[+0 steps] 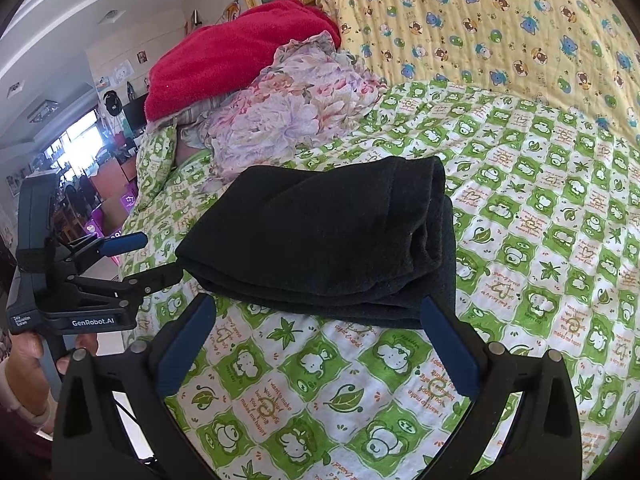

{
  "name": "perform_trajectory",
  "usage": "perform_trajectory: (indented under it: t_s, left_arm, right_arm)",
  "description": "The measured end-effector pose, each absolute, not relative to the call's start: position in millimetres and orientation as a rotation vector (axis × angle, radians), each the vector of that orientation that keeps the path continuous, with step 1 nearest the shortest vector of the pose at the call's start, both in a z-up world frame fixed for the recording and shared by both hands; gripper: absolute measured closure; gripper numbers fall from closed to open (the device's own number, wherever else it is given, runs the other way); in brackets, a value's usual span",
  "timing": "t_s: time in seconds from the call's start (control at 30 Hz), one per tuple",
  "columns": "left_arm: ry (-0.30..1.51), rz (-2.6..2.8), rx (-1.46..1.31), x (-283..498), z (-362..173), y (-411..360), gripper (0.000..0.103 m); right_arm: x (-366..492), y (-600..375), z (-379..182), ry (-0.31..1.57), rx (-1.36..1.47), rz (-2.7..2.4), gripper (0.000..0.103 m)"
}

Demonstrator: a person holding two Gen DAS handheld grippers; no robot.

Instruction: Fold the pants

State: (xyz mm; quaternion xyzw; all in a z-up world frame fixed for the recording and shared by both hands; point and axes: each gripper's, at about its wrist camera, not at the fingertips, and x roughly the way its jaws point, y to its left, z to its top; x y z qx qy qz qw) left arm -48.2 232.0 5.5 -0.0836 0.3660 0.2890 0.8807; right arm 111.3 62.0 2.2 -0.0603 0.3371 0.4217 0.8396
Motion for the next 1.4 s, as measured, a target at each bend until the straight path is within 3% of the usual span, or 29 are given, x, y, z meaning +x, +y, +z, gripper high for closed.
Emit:
perform_trajectory:
  t_s: [1.4]
  left_arm:
    - [0.749,0.588,-0.221,-39,-9,240,0.015]
  right_arm:
    - [121,70,-12,0.728,-0.108,0.886,0.001]
